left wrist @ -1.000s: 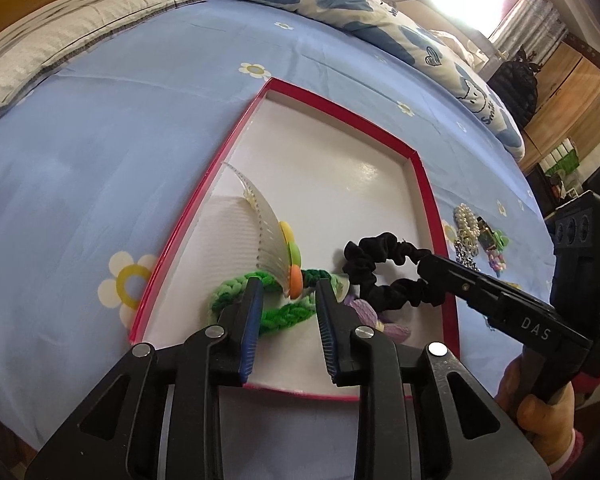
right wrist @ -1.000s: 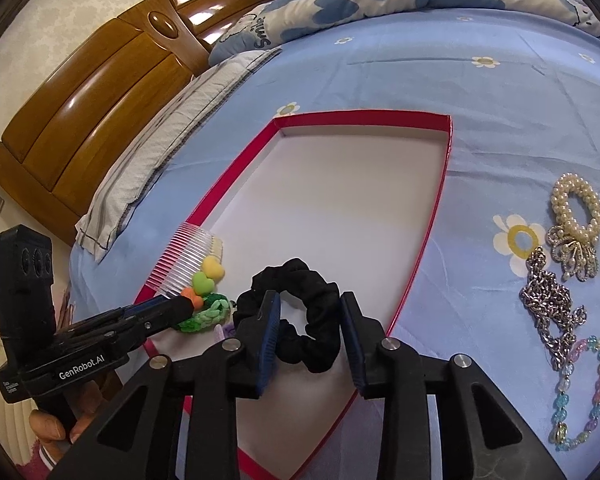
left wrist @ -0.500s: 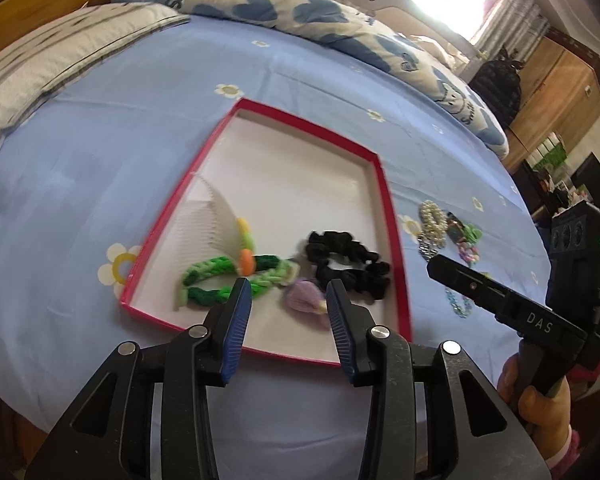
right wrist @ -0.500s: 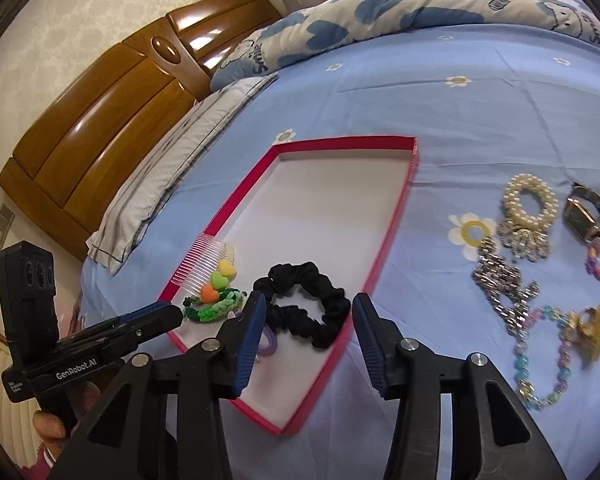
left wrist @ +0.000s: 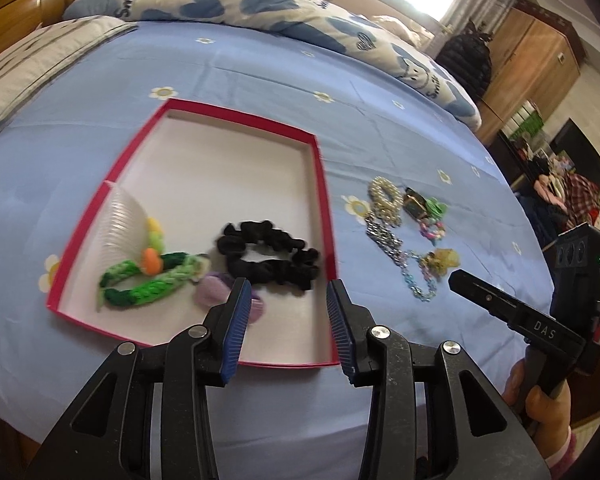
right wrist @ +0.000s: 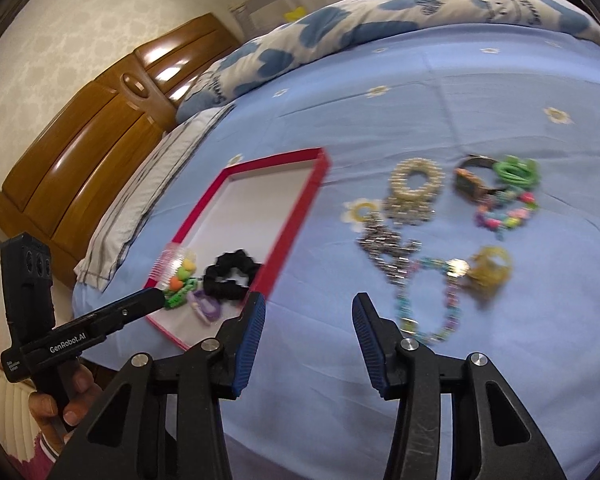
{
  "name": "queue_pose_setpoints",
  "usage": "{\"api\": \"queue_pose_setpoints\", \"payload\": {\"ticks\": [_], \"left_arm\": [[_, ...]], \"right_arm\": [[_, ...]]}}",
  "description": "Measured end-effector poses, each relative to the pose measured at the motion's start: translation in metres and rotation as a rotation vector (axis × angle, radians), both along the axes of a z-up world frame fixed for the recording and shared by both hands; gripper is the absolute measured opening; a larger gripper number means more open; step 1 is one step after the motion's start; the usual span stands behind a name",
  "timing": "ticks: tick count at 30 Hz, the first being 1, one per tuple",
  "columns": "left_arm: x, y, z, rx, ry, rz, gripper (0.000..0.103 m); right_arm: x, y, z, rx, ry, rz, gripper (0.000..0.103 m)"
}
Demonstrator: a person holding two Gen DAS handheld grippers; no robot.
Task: Organize jewelry
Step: 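Move both open tools back toward the remaining jewelry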
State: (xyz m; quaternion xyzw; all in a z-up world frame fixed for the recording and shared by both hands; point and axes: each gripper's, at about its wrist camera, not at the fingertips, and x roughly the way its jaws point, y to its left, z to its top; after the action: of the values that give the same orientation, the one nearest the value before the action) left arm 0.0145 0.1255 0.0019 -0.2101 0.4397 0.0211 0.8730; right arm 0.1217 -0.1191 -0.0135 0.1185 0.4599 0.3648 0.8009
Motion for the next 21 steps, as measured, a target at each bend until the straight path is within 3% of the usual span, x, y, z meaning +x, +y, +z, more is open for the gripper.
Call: {"api": "queue_pose_setpoints", "payload": {"ticks": [10,21], "left_arm": [[0.019,-0.037,-0.001,0.02,0.01,-0.083,0.042],[0.057,-0.074,-0.008,0.065,0.052,-0.172,0.042]], "right_arm": [[0.005,-0.055,-0.013,-0.027,0.013,-0.112,0.048],[0.023,-0.076,-0.029,-0.044,0.032,-0.165,0.048]]}}
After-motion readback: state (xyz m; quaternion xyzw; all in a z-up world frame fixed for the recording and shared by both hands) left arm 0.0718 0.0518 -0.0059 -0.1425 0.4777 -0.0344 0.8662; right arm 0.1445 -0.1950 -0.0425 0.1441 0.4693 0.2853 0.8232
